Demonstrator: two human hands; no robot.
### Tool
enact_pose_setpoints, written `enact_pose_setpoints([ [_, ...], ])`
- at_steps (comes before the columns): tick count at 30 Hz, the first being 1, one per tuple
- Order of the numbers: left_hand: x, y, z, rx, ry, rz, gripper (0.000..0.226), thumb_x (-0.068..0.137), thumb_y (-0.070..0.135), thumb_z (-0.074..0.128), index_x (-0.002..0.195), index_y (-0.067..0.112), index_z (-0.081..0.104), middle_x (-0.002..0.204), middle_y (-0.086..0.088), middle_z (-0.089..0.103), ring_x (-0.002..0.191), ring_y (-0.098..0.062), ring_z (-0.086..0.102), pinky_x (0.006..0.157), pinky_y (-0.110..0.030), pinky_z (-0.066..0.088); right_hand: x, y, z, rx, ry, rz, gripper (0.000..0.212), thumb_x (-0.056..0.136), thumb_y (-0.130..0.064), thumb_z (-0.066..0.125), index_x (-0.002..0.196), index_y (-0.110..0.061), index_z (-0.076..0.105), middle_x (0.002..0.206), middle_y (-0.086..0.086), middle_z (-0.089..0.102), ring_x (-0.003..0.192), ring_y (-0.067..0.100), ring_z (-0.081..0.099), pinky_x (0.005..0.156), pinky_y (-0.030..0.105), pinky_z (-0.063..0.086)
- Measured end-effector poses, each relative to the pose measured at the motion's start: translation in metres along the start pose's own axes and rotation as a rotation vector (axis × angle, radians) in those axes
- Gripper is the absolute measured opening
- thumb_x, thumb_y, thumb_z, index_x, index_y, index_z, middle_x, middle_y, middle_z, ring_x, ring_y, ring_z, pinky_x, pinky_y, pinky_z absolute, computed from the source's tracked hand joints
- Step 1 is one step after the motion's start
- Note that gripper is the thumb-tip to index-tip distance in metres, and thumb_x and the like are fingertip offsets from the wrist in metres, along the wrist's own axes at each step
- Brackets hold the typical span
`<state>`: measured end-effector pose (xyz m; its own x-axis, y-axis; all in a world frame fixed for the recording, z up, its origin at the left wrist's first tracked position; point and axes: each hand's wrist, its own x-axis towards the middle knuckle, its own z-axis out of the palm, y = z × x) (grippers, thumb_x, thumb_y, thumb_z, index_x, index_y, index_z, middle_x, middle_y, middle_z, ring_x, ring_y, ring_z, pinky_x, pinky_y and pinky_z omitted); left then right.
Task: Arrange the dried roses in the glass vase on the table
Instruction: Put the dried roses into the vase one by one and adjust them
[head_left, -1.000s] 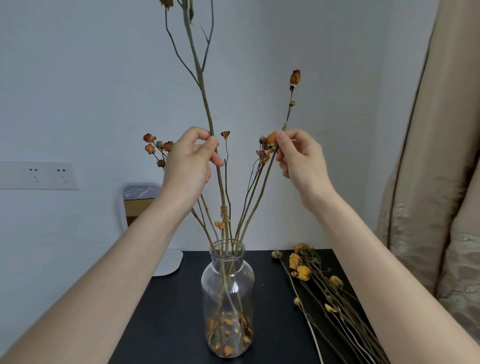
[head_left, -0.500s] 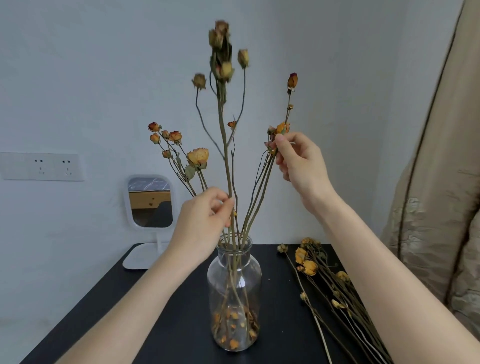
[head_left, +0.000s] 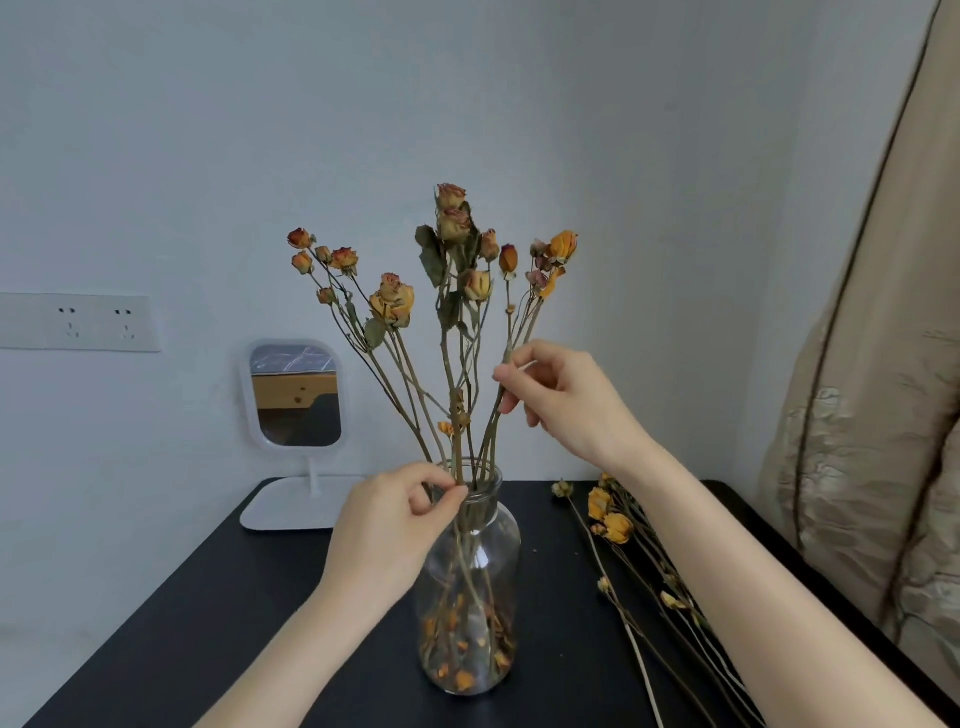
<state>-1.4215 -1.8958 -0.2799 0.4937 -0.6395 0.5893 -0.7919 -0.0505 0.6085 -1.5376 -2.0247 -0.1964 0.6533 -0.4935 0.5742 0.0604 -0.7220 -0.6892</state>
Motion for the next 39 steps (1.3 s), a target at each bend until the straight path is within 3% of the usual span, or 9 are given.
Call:
enact_pose_setpoints([
  [6, -0.028, -0.016, 0.021, -0.05, 0.237, -0.136, 0.04, 0.066, 0.04, 0.077, 0.09, 0.032, 0.045, 0.066, 0.01, 0.051, 0.061, -0.007, 0.053, 0.05, -0.013, 0.038, -0.015, 0.011, 0.004, -0.048, -0.147, 0.0, 0.013, 0.09, -0.026, 0.057, 0.078, -0.028, 0.057, 0.072, -0.007, 0.064, 0.056, 0.002, 0.052, 0.047, 0.006, 0.038],
  [10, -0.029, -0.025, 0.045, -0.052, 0.15, -0.26, 0.072, 0.055, 0.055, 0.079, 0.112, 0.03, 0.042, 0.104, 0.015, 0.042, 0.103, -0.007, 0.042, 0.083, -0.023, 0.042, -0.022, 0.021, 0.008, -0.163, -0.218, -0.012, 0.013, 0.087, -0.028, 0.062, 0.075, -0.031, 0.059, 0.075, -0.009, 0.06, 0.068, 0.004, 0.052, 0.058, 0.009, 0.04],
  [13, -0.021, -0.024, 0.056, 0.014, 0.133, -0.282, 0.084, 0.056, 0.063, 0.072, 0.125, 0.026, 0.041, 0.117, 0.011, 0.04, 0.118, -0.012, 0.034, 0.095, -0.033, 0.037, -0.027, 0.029, 0.012, -0.252, -0.262, -0.015, 0.007, 0.086, -0.028, 0.063, 0.079, -0.03, 0.062, 0.072, -0.018, 0.055, 0.068, -0.001, 0.051, 0.059, 0.006, 0.038],
  [17, -0.012, -0.02, 0.067, 0.015, 0.168, -0.321, 0.078, 0.063, 0.062, 0.069, 0.124, 0.02, 0.044, 0.122, 0.002, 0.047, 0.117, -0.017, 0.036, 0.092, -0.032, 0.037, -0.03, 0.038, 0.016, -0.268, -0.285, -0.012, 0.005, 0.087, -0.028, 0.062, 0.084, -0.031, 0.064, 0.068, -0.02, 0.052, 0.066, -0.011, 0.049, 0.056, 0.006, 0.037],
  [20, -0.009, -0.02, 0.069, -0.044, 0.179, -0.318, 0.071, 0.066, 0.057, 0.07, 0.122, 0.02, 0.046, 0.118, 0.002, 0.046, 0.115, -0.014, 0.035, 0.089, -0.028, 0.034, -0.029, 0.039, 0.015, -0.219, -0.276, 0.007, 0.009, 0.085, -0.029, 0.064, 0.082, -0.037, 0.061, 0.067, -0.014, 0.053, 0.061, -0.01, 0.048, 0.055, 0.007, 0.039],
  [25, -0.003, -0.03, 0.058, -0.251, 0.085, -0.266, 0.052, 0.064, 0.049, 0.076, 0.108, 0.036, 0.049, 0.103, 0.017, 0.049, 0.104, -0.007, 0.047, 0.087, -0.025, 0.041, -0.033, 0.046, 0.011, -0.128, -0.238, 0.034, 0.016, 0.083, -0.028, 0.067, 0.083, -0.043, 0.06, 0.062, -0.011, 0.053, 0.055, -0.004, 0.045, 0.057, 0.009, 0.04],
  [30, 0.006, -0.039, 0.049, -0.279, 0.023, -0.268, 0.05, 0.065, 0.041, 0.079, 0.104, 0.043, 0.047, 0.096, 0.027, 0.051, 0.087, 0.008, 0.049, 0.068, -0.007, 0.035, -0.038, 0.056, 0.011, -0.101, -0.2, 0.067, 0.016, 0.084, -0.028, 0.066, 0.084, -0.043, 0.06, 0.06, -0.011, 0.052, 0.054, -0.003, 0.045, 0.056, 0.008, 0.04],
  [39, 0.022, -0.053, 0.041, -0.342, -0.128, -0.283, 0.048, 0.073, 0.027, 0.076, 0.115, 0.033, 0.051, 0.107, 0.022, 0.057, 0.103, -0.005, 0.052, 0.088, -0.023, 0.043, -0.042, 0.072, 0.016, -0.136, -0.211, 0.111, 0.013, 0.085, -0.029, 0.064, 0.087, -0.042, 0.06, 0.064, -0.011, 0.054, 0.055, -0.001, 0.047, 0.056, 0.009, 0.043],
])
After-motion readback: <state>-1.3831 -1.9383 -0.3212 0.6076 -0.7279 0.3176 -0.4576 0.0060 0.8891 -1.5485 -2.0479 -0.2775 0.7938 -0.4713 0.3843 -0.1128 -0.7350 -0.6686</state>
